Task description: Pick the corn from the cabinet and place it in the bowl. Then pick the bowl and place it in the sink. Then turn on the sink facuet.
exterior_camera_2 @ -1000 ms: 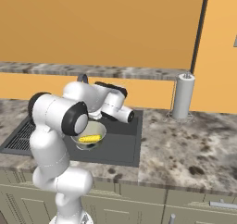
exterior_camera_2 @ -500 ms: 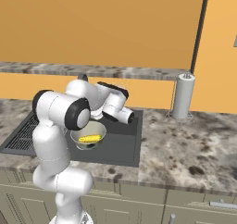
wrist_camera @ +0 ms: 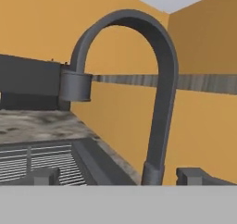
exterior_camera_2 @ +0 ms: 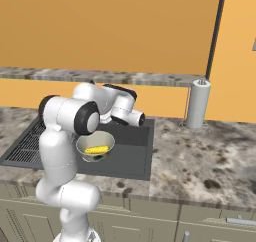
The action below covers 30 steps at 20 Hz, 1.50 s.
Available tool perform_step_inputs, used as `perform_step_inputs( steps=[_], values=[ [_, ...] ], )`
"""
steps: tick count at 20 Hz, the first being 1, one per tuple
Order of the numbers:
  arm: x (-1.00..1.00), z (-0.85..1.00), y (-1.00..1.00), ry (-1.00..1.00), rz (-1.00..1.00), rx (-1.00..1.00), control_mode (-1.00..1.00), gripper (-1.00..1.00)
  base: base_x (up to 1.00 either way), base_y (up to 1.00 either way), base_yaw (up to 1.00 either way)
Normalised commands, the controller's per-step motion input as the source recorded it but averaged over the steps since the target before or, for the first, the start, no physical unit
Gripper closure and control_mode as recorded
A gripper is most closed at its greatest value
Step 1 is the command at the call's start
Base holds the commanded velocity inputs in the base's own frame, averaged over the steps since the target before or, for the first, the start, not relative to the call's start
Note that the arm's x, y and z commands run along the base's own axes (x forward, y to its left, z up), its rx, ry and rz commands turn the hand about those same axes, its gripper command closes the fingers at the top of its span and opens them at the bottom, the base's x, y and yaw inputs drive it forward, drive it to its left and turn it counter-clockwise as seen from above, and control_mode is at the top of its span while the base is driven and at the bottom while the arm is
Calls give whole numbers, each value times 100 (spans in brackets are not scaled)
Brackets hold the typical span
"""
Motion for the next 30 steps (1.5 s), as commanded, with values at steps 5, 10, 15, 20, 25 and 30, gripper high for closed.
perform_step_inputs(
  steps=[5,10,15,20,25,30],
  values=[
    [4,0,0,2,24,2,-100,-100,0,0,0],
    [55,-3,0,10,13,4,-100,-100,0,0,0],
    [50,-39,2,11,10,0,-100,-100,0,0,0],
    [21,-41,0,5,13,1,-100,-100,0,0,0],
    [36,-3,9,8,3,2,-100,-100,0,0,0],
    [32,0,24,13,0,1,-100,-100,0,0,0]
  ],
)
